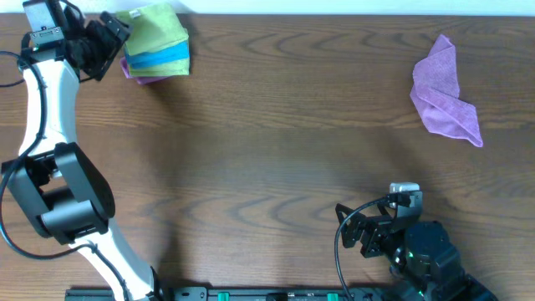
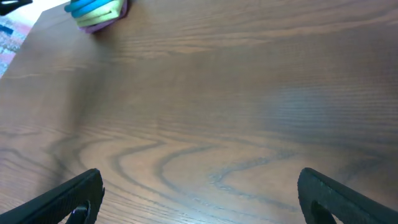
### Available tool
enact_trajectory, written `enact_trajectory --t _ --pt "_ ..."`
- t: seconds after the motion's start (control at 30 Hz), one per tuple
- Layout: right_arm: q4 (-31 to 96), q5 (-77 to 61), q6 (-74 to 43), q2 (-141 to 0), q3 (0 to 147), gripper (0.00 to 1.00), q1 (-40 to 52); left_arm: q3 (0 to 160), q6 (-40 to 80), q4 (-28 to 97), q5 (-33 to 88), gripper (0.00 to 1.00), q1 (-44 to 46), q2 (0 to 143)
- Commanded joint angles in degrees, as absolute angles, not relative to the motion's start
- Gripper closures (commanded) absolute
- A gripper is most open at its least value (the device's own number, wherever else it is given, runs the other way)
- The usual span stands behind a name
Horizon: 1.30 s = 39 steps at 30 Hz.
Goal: Fold the cloth
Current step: 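Carry the green cloth to the top-left stack and lower it on top, then open the left gripper and pull it back from the stack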
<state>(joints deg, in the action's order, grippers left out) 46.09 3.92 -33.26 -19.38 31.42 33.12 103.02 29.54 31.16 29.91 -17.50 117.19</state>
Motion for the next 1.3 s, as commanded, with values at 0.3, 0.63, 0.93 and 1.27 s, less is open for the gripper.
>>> enact_trajectory --t 0.3,0.63,0.93,1.27 --pt "46.19 4.64 -32.51 -19.11 31.29 0.01 32.64 104.09 14.76 47.9 22.22 0.04 -12.12 103.96" --pt "46.17 4.64 -32.51 -19.11 31.29 0.01 32.64 104.09 17.15 49.54 22.39 0.04 -9.72 96.18" --pt "46.19 4.64 -32.51 -19.11 31.29 0.01 32.64 104.09 13.23 58.54 25.12 0.05 -9.5 95.85" --pt "46.19 4.64 -32.51 -19.11 31.29 0.01 32.64 103.96 5.3 64.29 24.75 0.05 -8.84 92.05"
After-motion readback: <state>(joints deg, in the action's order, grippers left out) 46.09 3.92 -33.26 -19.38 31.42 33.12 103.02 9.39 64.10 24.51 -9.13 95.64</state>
